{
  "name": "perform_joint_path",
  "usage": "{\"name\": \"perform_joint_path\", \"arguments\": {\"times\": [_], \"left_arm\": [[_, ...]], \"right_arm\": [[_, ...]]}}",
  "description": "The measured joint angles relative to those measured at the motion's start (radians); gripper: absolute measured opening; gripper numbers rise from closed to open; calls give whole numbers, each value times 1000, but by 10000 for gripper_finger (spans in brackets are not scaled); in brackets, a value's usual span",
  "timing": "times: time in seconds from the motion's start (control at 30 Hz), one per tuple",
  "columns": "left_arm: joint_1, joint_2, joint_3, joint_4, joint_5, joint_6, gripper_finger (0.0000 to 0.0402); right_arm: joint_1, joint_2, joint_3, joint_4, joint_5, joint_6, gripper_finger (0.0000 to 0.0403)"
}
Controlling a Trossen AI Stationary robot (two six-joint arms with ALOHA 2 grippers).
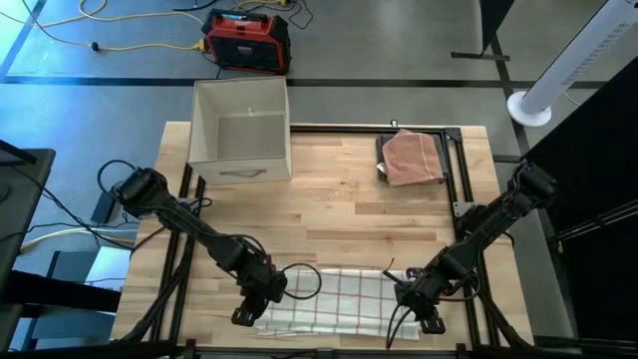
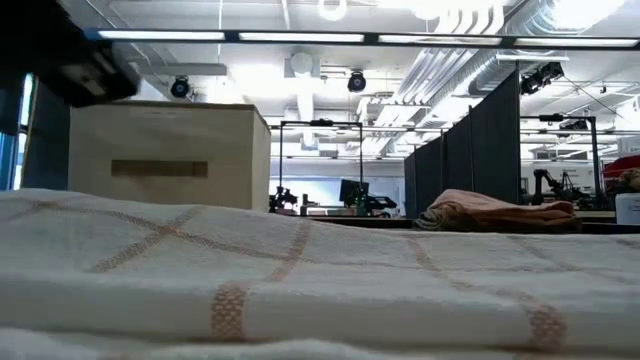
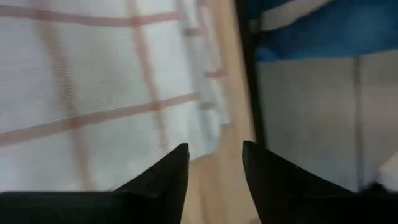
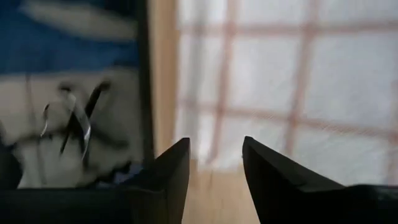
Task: Fold towel
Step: Fold the white square towel
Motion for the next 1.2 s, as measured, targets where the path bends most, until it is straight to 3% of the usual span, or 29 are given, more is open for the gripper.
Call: {"name": "perform_joint_path", "arguments": {"times": [0.23,0.37,0.6,0.77,0.9,1.2], "left_arm": [[22,-18,-77,40,-217,-18,121],[35,-19,-171,130,-245,-77,77],[106,-24,-216,2,-291,-149,8],[206,-28,-212,-31,-357,-196,7],[260,-50,-155,-124,-402,-153,10],[232,-247,-21,-365,-481,-5,24]], "right_arm": [[-4,5,-73,127,262,193,86],[-14,27,-160,216,306,282,22],[-120,43,-213,98,360,344,4],[-290,9,-216,-62,441,292,1],[-407,-63,-176,-232,424,290,1],[-437,-187,55,-562,270,529,11]]}}
